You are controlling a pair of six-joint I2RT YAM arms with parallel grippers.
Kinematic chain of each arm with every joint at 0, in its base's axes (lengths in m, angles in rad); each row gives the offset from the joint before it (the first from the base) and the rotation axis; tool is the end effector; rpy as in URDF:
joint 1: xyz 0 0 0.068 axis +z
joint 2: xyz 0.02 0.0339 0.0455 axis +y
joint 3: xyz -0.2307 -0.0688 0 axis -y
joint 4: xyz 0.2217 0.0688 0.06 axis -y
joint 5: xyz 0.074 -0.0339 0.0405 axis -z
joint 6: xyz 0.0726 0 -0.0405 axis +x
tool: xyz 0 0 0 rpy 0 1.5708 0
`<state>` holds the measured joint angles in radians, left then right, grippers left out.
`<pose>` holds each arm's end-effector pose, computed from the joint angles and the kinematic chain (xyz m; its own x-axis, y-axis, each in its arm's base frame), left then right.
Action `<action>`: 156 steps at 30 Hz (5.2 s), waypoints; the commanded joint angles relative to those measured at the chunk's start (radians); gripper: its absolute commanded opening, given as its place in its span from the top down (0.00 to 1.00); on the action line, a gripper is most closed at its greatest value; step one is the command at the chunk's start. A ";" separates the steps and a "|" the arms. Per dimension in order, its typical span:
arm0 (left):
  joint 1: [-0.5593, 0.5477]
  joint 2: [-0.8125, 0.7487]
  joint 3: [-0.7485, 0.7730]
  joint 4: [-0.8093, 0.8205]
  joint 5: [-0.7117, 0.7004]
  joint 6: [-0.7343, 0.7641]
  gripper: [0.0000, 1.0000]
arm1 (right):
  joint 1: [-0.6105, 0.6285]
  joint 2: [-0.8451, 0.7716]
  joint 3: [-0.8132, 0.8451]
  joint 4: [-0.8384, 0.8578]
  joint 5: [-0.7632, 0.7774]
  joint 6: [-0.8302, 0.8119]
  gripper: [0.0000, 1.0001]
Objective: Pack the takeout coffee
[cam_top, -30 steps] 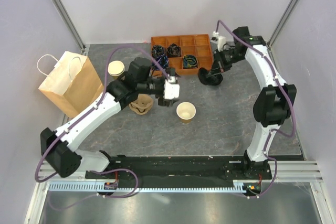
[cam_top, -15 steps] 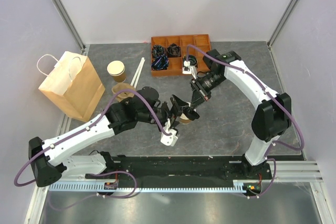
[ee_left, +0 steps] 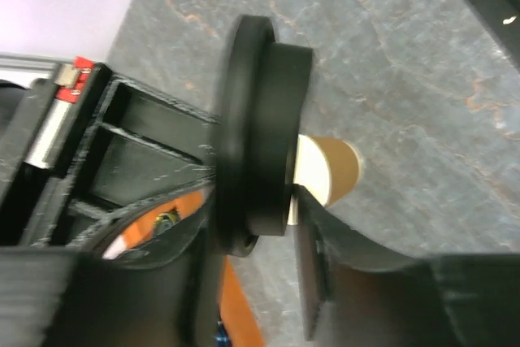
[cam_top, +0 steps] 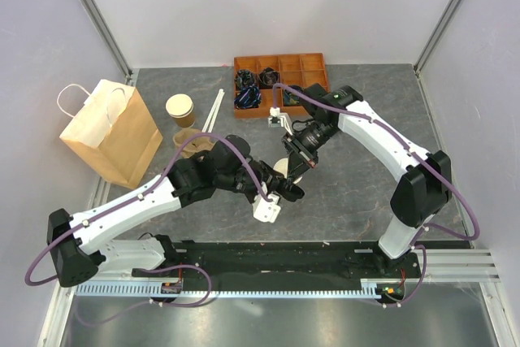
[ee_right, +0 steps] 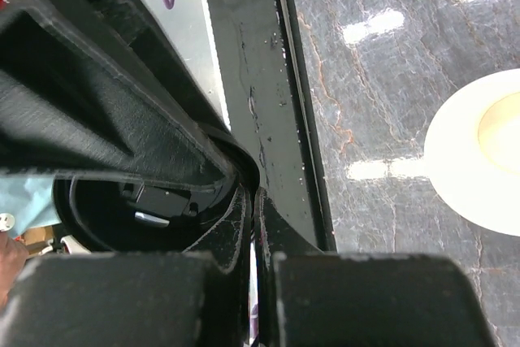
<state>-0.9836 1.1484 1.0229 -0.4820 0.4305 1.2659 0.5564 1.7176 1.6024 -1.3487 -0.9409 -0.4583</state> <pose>0.1232 -0.2397 0.2758 0.8078 0.3508 -0.4737 0.5858 -0.3878 0.7117 0.2181 0.2047 0.2597 -0.5872 -0.6721 -0.4512 -0.7182 0.1754 0.6734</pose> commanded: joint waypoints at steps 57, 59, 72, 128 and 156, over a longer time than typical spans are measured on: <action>0.484 0.254 -0.150 0.928 0.642 -2.238 0.93 | 0.022 -0.277 0.017 0.516 0.519 0.149 0.49; 0.484 0.252 -0.152 0.927 0.642 -2.238 0.93 | 0.034 -0.271 0.022 0.511 0.543 0.138 0.51; 0.484 0.254 -0.152 0.942 0.643 -2.249 0.95 | 0.080 -0.266 0.019 0.503 0.608 0.099 0.95; 0.763 -0.041 0.255 -0.093 0.442 -1.436 0.00 | 0.076 -0.110 -0.272 0.646 0.663 0.058 0.99; 0.763 -0.022 0.232 -0.073 0.473 -1.450 0.00 | -0.047 -0.059 -0.205 0.586 0.464 0.070 0.99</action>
<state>-0.2249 1.1271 1.2625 -0.5945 0.8738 -0.1608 0.5076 1.6489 1.3582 -0.7677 -0.4328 -0.3931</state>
